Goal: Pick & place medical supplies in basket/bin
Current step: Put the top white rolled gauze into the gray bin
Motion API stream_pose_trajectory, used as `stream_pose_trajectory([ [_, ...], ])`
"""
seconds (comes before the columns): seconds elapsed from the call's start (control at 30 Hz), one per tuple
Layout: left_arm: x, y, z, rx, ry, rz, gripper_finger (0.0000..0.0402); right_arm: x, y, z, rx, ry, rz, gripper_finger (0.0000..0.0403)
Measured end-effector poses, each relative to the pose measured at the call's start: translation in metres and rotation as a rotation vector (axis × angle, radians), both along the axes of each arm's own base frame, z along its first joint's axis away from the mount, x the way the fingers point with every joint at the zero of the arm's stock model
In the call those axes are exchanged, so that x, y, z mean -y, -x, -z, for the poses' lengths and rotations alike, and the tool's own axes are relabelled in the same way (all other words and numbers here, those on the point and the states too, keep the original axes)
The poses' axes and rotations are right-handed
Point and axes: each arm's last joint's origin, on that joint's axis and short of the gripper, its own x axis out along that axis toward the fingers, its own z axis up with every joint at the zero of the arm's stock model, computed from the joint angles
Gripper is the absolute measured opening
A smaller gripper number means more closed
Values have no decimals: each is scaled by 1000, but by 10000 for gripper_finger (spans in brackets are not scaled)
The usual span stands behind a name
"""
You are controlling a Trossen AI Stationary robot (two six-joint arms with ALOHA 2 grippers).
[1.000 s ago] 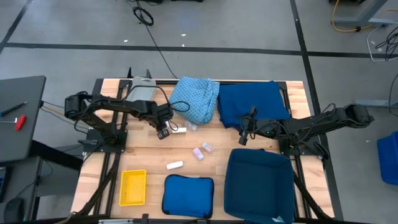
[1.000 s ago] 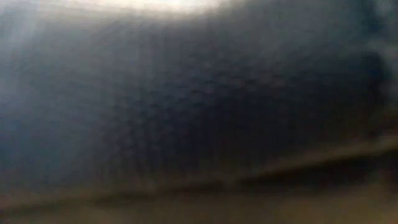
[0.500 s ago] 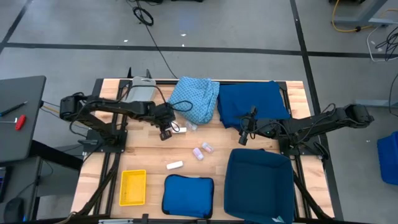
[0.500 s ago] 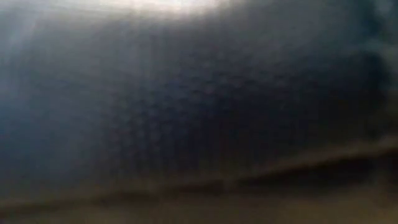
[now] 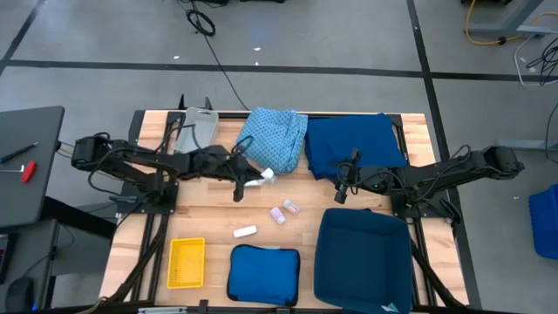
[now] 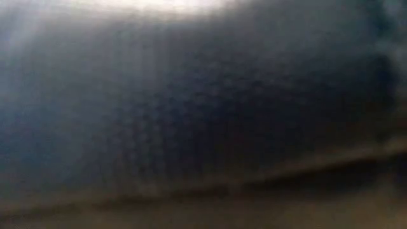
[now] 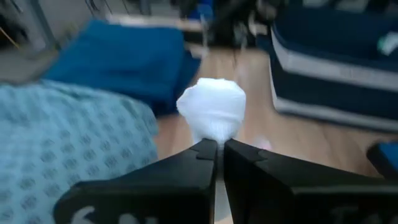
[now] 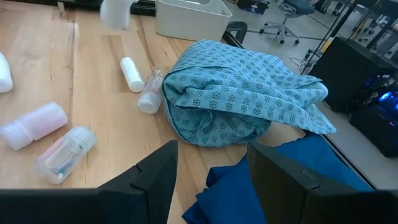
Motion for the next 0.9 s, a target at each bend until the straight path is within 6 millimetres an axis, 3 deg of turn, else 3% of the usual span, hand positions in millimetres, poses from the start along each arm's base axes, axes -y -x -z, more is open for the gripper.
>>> stream_pose_trajectory([
  [0.27,-1,23,16,209,-55,-102,11,0,0,0,3,-5,3,201],
  [0.5,-5,32,23,207,-83,-270,11,0,0,-1,12,-7,3,201],
  [0.9,-19,44,23,160,-181,-883,11,0,0,-1,12,-7,4,201],
])
